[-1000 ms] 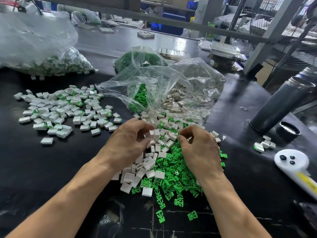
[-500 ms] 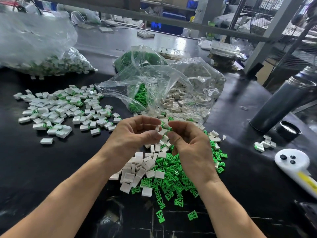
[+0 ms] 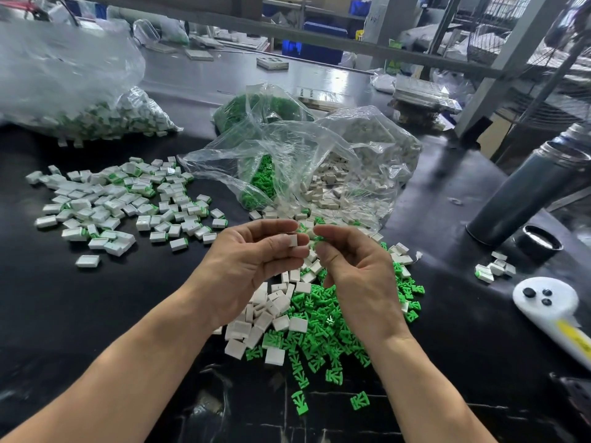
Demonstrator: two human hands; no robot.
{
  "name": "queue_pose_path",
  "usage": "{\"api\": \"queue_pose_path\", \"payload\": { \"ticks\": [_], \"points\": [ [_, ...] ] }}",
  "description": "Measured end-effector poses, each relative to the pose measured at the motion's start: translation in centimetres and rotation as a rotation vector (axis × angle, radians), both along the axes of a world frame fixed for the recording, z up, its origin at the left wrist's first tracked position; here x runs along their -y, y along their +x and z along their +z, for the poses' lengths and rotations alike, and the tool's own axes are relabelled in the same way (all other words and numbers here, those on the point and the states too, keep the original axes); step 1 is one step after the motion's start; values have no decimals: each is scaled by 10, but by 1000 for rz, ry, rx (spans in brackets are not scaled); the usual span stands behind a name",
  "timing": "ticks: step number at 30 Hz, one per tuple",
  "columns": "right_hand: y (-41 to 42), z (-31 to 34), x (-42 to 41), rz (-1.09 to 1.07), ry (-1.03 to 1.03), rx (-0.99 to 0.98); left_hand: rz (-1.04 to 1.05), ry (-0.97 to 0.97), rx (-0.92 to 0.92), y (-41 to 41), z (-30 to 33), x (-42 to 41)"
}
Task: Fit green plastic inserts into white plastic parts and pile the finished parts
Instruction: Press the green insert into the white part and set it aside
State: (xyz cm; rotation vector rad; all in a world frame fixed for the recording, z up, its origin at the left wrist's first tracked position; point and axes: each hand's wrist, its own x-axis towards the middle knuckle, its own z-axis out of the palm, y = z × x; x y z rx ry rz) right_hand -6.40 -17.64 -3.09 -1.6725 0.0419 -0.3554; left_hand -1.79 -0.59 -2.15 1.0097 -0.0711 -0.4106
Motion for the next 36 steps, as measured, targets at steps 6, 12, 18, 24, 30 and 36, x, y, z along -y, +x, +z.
{"api": "queue_pose_path", "payload": {
  "ticks": [6,12,18,24,30,36],
  "points": [
    [0,0,-1,-9,2,7,-4,11,12,-1,0,0],
    [-3,0,-2,12,35,30,20,162,117,-2,-4,2],
    [0,-3,-5,30,8,24,36,171,117,-2,-6,4],
    [0,-2,-6,4,-18,20,14,126,127,-2,-5,4],
    [-2,-1,-6,7,-16,67,5,199,173,-2,-7,5],
    [-2,0,-6,11,-34,82,-8,222,201,-3,-7,6]
  ]
}}
